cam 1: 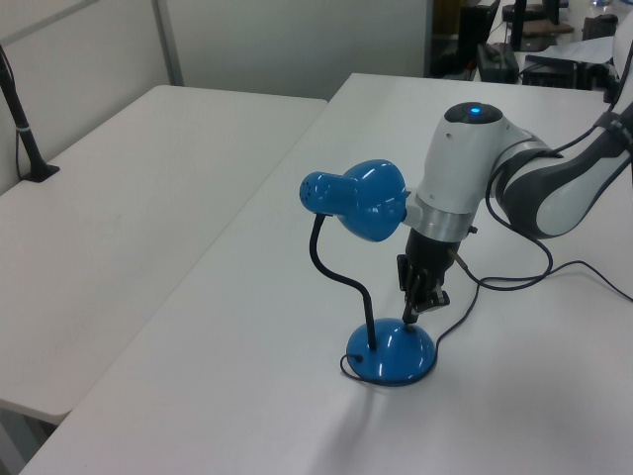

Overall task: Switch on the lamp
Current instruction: 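Press down on the lamp base switch with the gripper fingertips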

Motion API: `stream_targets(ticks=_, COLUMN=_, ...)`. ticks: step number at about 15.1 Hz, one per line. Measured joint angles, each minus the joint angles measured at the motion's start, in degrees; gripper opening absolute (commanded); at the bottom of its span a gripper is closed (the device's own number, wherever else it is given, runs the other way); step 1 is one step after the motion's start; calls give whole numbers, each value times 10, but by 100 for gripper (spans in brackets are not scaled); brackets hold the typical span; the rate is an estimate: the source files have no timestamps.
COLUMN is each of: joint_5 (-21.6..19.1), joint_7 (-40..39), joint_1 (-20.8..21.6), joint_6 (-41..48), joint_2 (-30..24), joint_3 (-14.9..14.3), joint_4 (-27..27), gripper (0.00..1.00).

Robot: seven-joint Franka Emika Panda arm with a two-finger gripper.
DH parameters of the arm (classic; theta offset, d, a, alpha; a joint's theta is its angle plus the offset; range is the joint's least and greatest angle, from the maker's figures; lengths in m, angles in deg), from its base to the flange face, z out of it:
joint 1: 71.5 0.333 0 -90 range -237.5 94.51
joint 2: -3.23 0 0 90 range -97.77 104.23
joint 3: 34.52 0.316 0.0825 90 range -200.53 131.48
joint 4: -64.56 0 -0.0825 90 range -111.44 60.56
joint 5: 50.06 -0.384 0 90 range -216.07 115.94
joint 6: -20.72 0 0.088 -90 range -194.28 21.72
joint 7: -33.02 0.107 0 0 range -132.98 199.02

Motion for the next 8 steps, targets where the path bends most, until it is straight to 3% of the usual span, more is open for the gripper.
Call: stream_targets(ticks=8, joint_5=0, joint_7=-1, joint_1=-1, joint_6=0, joint_2=0, joint_3=16, joint_4=2, gripper=0)
